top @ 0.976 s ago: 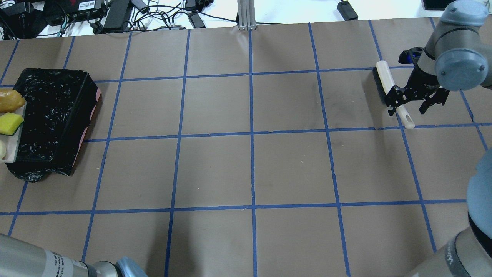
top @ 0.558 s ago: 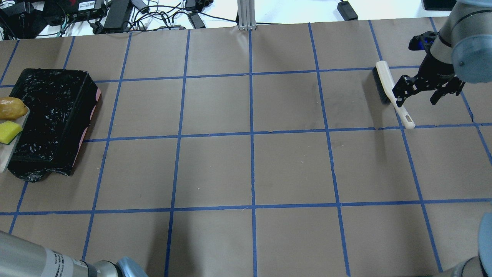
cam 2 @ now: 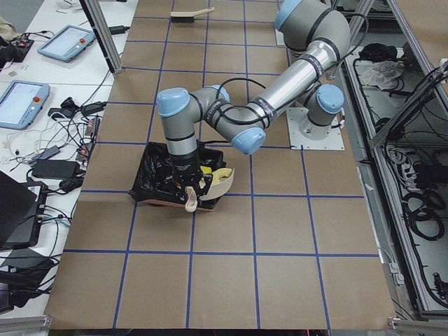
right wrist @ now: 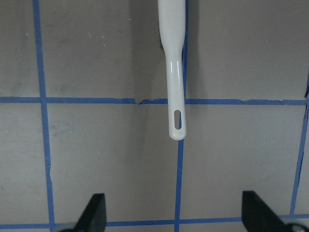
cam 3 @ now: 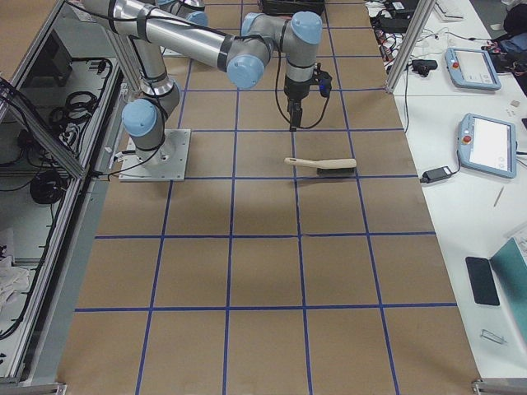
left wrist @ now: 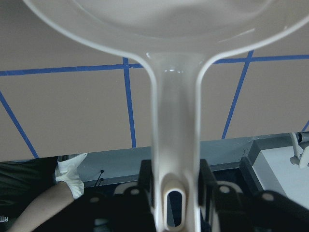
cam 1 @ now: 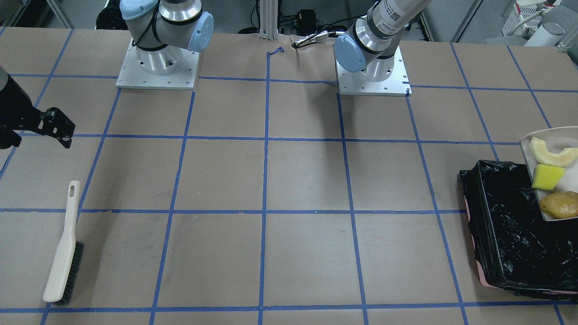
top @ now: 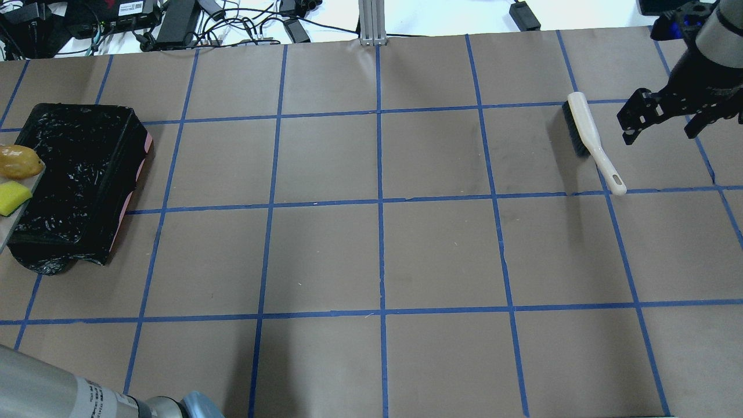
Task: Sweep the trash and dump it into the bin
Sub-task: 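Release the brush on the table with the right gripper and raise it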
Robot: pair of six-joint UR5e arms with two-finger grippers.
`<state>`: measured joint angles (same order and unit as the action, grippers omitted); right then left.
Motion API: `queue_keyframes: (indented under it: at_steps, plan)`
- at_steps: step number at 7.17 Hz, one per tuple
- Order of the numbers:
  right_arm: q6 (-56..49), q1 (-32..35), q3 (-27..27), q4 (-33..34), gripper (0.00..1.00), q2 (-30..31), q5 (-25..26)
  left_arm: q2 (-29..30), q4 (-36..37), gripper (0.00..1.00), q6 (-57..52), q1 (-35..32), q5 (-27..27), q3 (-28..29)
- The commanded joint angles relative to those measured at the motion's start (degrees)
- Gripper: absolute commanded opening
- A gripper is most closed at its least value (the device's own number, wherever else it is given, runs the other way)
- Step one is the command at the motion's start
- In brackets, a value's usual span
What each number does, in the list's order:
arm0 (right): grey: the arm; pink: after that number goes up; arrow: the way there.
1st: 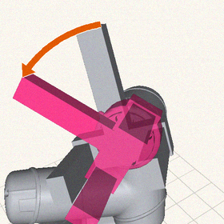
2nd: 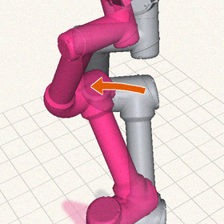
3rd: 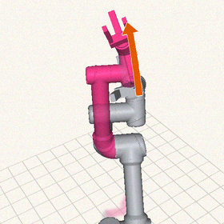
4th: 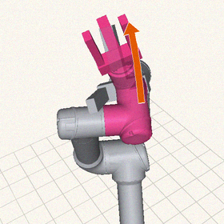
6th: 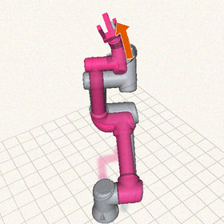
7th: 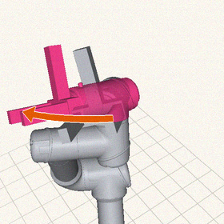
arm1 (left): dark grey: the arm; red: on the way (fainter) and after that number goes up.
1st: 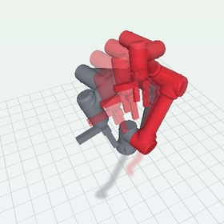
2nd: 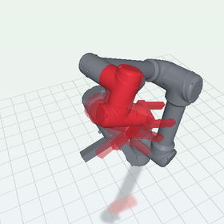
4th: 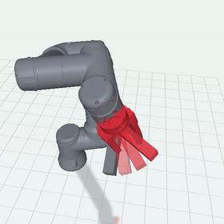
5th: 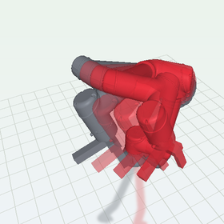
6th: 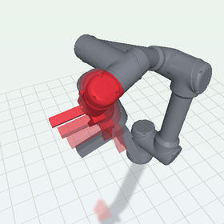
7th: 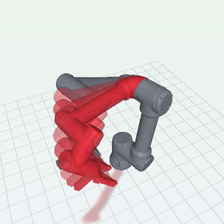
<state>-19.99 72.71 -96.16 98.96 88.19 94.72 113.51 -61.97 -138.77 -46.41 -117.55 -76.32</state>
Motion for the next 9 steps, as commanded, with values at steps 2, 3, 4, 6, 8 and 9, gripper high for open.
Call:
queue_keyframes:
  at_steps: [2,3,4,6,8,9]
  plan:
    - [0.2,9.9,0.8,0.2,1.00,1.6,-1.1,0.6,0.1,0.00,-0.4,-1.8,-2.8,2.0]
    - [0.2,10.9,0.7,0.0,1.00,1.8,-4.9,0.5,0.1,0.00,-0.4,-2.5,-3.1,2.1]
    - [0.5,10.9,0.8,-0.4,1.00,2.2,-7.5,0.5,1.5,0.00,-1.8,-3.2,-4.1,2.1]
    - [1.6,10.9,0.7,-2.6,1.00,3.5,-7.7,1.3,2.5,0.00,-3.0,-3.6,-5.1,2.1]
    - [3.2,11.0,0.6,-2.8,1.00,3.7,-7.0,1.9,4.1,0.00,-3.8,-4.8,-6.7,2.1]
    - [4.9,11.7,0.6,-2.8,1.00,3.7,-6.9,1.9,4.4,0.00,-4.1,-6.0,-8.1,2.2]
